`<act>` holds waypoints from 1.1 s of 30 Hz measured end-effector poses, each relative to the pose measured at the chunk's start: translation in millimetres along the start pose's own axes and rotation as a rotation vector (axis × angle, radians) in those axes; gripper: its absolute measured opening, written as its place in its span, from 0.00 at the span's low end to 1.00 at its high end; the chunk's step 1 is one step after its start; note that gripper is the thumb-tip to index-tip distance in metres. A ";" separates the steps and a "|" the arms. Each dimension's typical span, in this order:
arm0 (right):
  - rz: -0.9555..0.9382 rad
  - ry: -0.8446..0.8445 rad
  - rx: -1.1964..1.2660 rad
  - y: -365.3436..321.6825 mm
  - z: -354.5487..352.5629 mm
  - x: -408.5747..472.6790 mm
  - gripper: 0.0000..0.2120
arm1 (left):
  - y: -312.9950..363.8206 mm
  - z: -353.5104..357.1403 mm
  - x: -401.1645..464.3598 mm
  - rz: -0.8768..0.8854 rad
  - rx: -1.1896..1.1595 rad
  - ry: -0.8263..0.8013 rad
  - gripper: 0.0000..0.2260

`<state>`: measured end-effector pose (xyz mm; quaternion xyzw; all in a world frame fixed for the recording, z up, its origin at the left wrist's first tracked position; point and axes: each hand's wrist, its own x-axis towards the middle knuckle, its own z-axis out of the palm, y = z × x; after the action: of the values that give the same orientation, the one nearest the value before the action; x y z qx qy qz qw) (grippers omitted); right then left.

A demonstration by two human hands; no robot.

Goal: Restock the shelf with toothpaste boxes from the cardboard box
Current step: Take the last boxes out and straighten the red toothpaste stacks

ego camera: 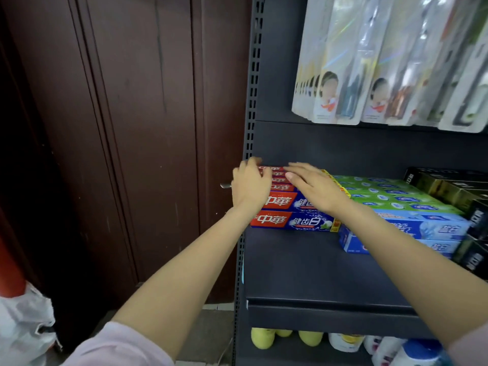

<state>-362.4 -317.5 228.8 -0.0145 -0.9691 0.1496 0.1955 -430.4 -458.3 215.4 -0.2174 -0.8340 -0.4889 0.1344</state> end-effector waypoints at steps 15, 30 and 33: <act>0.418 -0.360 -0.211 128.1 -70.2 -80.8 0.33 | 73.6 67.1 -20.4 0.335 0.850 -0.522 0.49; 0.221 -0.381 -0.137 126.5 -70.0 -83.6 0.33 | 78.7 76.0 -29.4 0.284 0.860 -0.463 0.39; 0.161 -0.303 -0.032 130.9 -82.0 -94.4 0.32 | 88.6 80.6 -50.2 0.359 0.455 -0.239 0.29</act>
<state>-247.8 -177.4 226.7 -0.0726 -0.9855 0.1497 0.0343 -344.0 -361.6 221.4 -0.3815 -0.8802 -0.2290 0.1650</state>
